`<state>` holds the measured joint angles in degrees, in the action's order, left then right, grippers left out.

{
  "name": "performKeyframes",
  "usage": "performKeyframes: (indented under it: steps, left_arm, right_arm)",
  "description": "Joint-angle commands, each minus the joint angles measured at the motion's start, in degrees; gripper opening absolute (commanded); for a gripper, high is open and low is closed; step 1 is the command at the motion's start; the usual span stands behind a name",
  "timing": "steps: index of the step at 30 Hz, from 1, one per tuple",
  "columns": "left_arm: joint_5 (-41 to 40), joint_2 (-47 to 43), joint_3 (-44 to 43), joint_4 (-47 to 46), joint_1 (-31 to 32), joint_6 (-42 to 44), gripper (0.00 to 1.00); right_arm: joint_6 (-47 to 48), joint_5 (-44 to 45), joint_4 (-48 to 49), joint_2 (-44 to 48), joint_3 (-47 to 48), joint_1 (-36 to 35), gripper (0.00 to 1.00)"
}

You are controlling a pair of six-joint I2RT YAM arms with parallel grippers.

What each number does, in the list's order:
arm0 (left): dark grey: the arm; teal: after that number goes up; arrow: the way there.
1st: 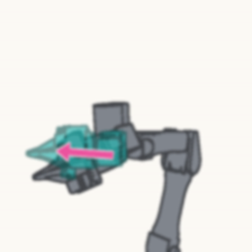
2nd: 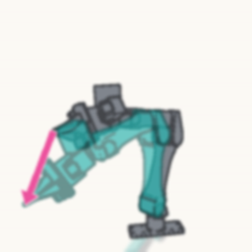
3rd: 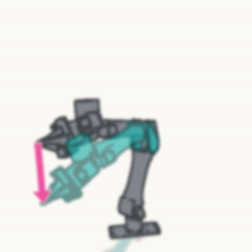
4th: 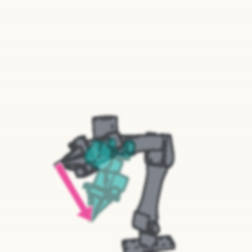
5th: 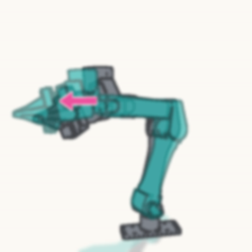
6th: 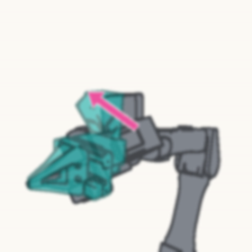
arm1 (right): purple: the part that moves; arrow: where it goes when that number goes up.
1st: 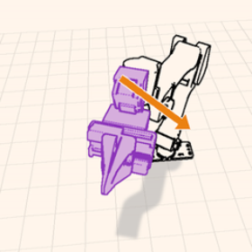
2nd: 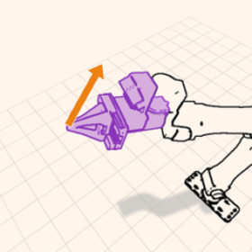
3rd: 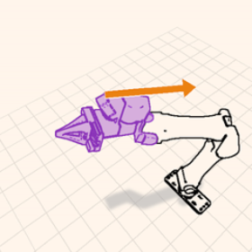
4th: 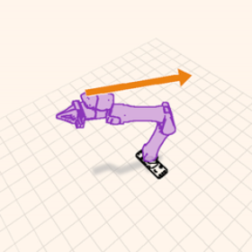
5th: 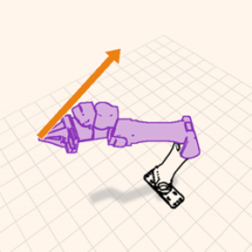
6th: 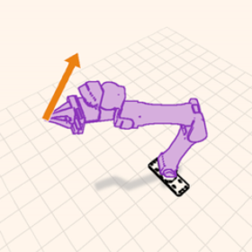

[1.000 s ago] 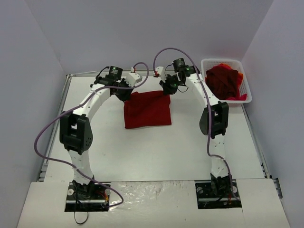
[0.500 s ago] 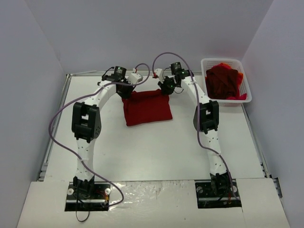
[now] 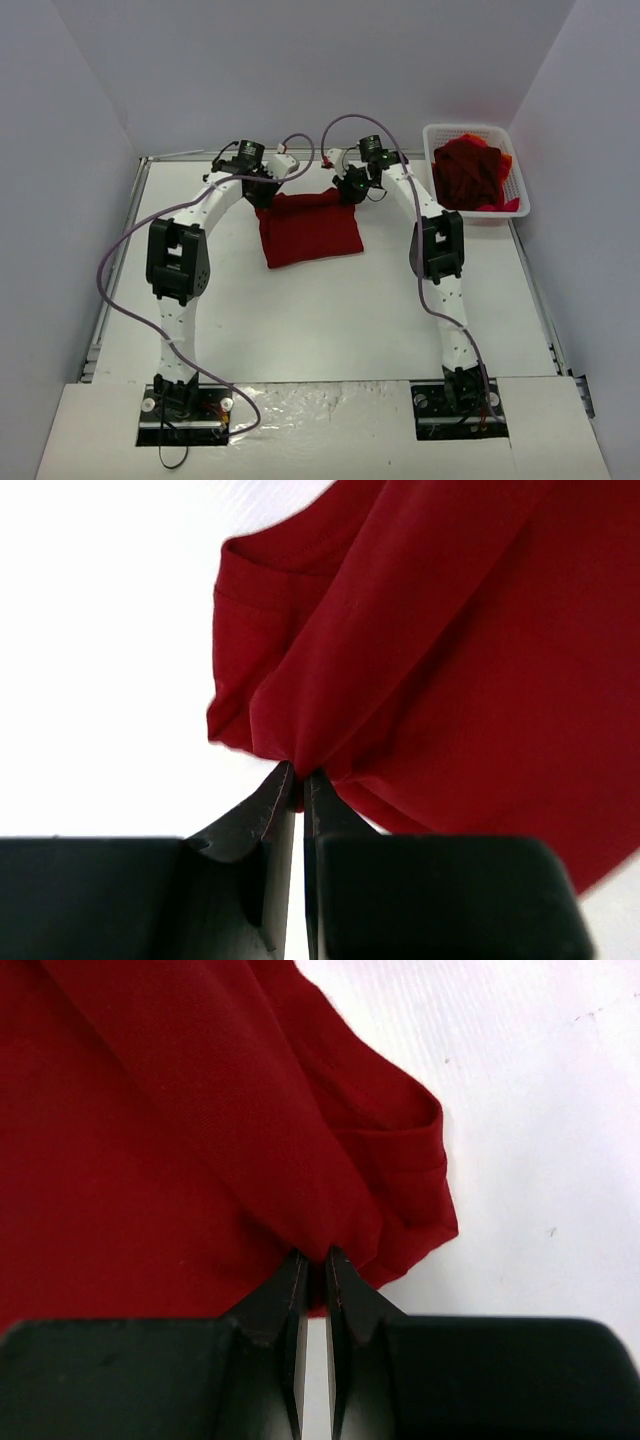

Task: Fold and stack the t-shirts
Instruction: Fold the long partially folded tshirt into a neat square

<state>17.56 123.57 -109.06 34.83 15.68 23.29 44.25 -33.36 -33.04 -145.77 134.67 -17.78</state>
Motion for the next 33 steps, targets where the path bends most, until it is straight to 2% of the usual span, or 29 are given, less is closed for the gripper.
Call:
performKeyframes:
  steps: [1,9,15,23,28,33]
  left_arm:
    - [-2.18,-10.44,2.52,-0.02,0.14,-0.44,0.02]
    - [0.63,-22.04,10.17,3.66,1.98,-0.09,0.02]
    - [2.12,-30.66,19.22,5.95,4.97,1.41,0.02]
    - [6.69,-39.89,30.20,8.59,8.75,2.55,0.02]
    - [8.28,-42.80,29.43,10.61,9.37,2.90,0.02]
    - [8.80,-41.05,25.14,12.45,9.19,3.34,0.03]
  right_arm:
    - [0.66,2.16,-0.54,11.10,-4.83,0.03,0.00]
    - [0.40,2.34,-0.27,25.61,-20.22,-0.94,0.00]
    - [0.66,2.60,-0.45,40.27,-33.58,-2.70,0.00]
    - [0.22,1.29,-0.63,54.79,-48.35,-3.75,0.00]
    - [0.40,0.41,-0.80,61.13,-53.46,-3.84,0.00]
    - [2.06,0.85,-0.71,57.90,-52.06,-3.23,0.00]
